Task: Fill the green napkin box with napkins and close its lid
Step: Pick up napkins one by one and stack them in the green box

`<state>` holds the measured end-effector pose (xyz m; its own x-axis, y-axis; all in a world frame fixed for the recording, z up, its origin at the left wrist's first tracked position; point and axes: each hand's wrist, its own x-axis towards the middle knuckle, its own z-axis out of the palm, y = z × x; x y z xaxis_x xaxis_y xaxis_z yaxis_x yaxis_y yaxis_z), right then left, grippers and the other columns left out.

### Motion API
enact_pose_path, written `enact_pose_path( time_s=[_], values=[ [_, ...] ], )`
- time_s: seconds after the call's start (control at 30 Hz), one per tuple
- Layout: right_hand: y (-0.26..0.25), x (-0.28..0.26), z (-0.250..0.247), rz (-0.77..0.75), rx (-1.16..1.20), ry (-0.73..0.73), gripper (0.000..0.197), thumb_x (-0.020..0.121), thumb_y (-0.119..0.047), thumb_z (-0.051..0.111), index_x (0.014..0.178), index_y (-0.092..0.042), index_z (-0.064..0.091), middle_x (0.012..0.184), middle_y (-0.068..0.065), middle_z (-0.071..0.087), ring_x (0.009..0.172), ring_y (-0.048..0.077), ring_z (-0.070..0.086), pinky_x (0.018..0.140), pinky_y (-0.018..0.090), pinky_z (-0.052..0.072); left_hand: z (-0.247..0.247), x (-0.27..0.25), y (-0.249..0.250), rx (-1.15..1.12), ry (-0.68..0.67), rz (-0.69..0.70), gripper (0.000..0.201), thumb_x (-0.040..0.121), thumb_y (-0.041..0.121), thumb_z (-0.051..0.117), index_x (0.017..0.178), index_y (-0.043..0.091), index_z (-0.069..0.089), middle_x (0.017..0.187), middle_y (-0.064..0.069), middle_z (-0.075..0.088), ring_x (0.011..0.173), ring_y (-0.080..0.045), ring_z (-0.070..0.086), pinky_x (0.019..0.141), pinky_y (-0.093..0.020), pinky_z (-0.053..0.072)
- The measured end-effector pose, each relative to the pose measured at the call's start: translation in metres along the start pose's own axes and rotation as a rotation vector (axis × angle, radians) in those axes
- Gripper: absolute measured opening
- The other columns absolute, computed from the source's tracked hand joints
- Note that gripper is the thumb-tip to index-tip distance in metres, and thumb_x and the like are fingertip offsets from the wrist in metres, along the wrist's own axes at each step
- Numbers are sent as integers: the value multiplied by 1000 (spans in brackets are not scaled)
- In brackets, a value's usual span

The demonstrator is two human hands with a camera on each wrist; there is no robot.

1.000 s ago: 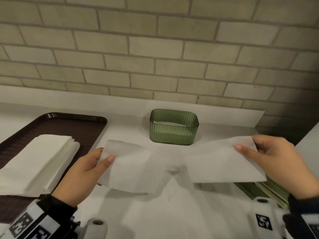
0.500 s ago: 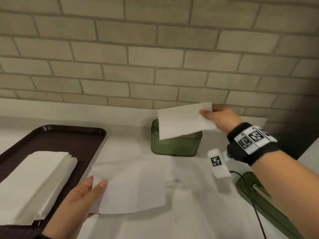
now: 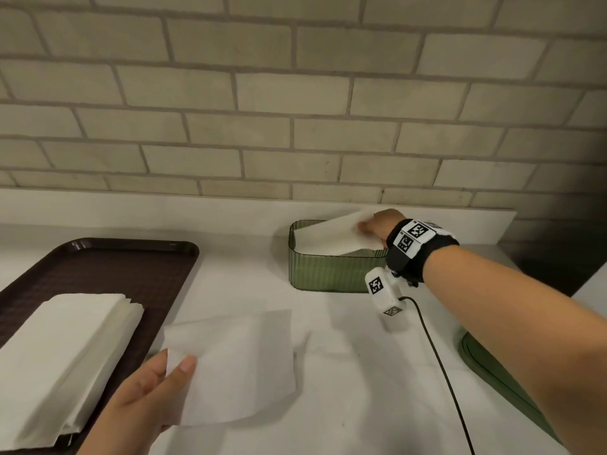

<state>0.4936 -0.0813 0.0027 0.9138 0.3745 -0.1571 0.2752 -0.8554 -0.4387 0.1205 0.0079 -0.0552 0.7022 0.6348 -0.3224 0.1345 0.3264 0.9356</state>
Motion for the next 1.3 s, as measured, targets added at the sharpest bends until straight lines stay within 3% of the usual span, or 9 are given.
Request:
enact_pose_path(
  time_s=[0.23, 0.4, 0.57, 0.7, 0.83, 0.97, 1.03, 1.17, 1.3],
  values=[
    [3, 16, 12, -26, -229, -78, 46, 94, -34, 53, 126, -1, 53, 128, 13, 57, 118, 29, 55, 96, 31, 44, 5, 17, 21, 74, -36, 105, 27, 85, 16, 51, 107, 14, 67, 101, -10, 74, 90, -25, 72, 68, -32, 58],
    [0, 15, 15, -96, -452, -40, 42, 86, -23, 65, 121, -3, 54, 122, 12, 60, 110, 26, 59, 84, 27, 48, 9, 28, 36, 49, -90, 219, 50, 60, 42, 77, 101, 14, 71, 104, -14, 72, 92, -30, 71, 77, -42, 57],
    [-19, 7, 11, -256, -619, -52, 20, 84, -4, 61, 104, -2, 58, 107, 12, 56, 92, 24, 54, 80, 30, 46, 16, 27, 30, 93, -147, 240, 74, 34, 56, 88, 99, 25, 72, 103, -9, 73, 90, -25, 72, 61, -26, 60],
    [-17, 10, 11, -293, -907, -221, 47, 81, -26, 71, 123, -9, 58, 89, -3, 55, 93, 17, 56, 87, 29, 51, 16, 25, 26, 21, -136, 210, 36, 69, 28, 68, 102, 15, 72, 101, -11, 73, 88, -24, 72, 61, -23, 59],
    [-17, 12, 16, -292, -880, -267, 24, 90, -17, 58, 112, -8, 64, 102, 11, 70, 81, 15, 44, 74, 26, 38, 8, 24, 24, 34, -38, 241, 25, 80, 15, 55, 95, 17, 74, 93, -8, 75, 81, -19, 73, 58, -18, 57],
    [-32, 6, 19, -309, -1019, -312, 27, 75, -14, 76, 58, -20, 55, 26, -10, 47, 71, 12, 51, 81, 33, 44, 4, 22, 29, 27, -45, 249, 25, 85, 12, 51, 92, 14, 75, 82, -11, 75, 68, -20, 73, 58, -15, 56],
    [-45, -5, 24, -330, -1055, -324, 8, 81, -18, 70, 86, -18, 64, 66, -7, 67, 90, 16, 57, 81, 32, 47, 3, 24, 33, 14, -34, 267, 24, 86, 12, 50, 93, 12, 74, 83, -11, 75, 68, -20, 73, 58, -16, 57],
    [-63, 21, 66, -431, -892, -366, 55, 91, -34, 56, 143, -22, 39, 144, 0, 44, 128, 21, 46, 106, 34, 38, 5, 32, 43, 18, -22, 361, 27, 80, 17, 51, 91, 22, 75, 96, -9, 75, 84, -22, 73, 67, -25, 59],
    [-64, 58, 94, -383, -638, -381, 49, 91, -41, 55, 134, -19, 51, 133, 0, 54, 119, 19, 53, 98, 35, 45, 10, 37, 58, 54, -63, 412, 24, 79, 21, 55, 93, 13, 73, 95, -14, 74, 81, -25, 73, 63, -27, 59]
  ],
)
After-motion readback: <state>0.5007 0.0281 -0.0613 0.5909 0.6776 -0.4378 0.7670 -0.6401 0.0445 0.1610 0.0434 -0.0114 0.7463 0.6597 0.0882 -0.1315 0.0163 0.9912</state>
